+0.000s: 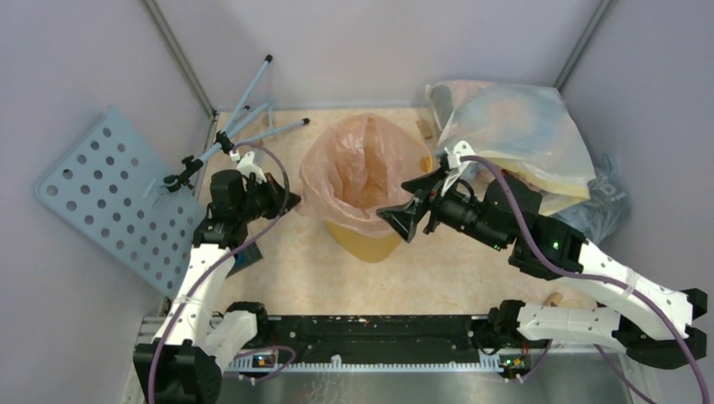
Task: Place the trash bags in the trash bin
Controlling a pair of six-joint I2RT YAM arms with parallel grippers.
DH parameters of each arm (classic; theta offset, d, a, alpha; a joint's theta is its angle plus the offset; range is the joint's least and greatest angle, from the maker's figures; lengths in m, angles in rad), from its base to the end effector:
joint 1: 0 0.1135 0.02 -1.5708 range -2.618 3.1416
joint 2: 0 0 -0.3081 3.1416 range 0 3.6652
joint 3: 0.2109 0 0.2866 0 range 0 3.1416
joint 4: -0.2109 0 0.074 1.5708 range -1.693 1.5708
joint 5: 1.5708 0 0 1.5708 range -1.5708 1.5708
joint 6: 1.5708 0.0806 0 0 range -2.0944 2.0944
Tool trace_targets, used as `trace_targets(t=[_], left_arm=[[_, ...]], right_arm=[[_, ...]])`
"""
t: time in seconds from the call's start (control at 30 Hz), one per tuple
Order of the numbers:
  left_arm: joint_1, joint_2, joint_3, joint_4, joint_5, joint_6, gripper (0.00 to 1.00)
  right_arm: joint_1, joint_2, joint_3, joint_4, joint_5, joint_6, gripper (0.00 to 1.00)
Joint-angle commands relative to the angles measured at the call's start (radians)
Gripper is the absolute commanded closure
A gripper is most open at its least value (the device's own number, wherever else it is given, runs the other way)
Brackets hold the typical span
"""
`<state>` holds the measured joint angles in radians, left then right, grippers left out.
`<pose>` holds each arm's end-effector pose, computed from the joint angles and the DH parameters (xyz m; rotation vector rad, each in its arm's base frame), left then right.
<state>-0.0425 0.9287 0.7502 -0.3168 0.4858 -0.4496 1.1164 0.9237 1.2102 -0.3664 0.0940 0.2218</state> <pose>0.2479 -0.0482 0.3005 -0.1193 2.0974 -0.8013 0.1121 0.2122 0.4838 -0.6826 1.5971 0.9296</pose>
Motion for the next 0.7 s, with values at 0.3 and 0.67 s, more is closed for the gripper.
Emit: trace_targets(t=[0.3,0.67], left_arm=[[0.006,0.018,0.005,0.079,0.017,-0.014,1.0],[0.005,0.035,0.012,0.091,0.019,-0.009,1.0]], right_arm=[[-0.238,-0.18,-0.166,-0.073,0.409,0.266,0.36],[-0.965,-0.116,-0.391,0.232,-0.538,0.563,0.54]])
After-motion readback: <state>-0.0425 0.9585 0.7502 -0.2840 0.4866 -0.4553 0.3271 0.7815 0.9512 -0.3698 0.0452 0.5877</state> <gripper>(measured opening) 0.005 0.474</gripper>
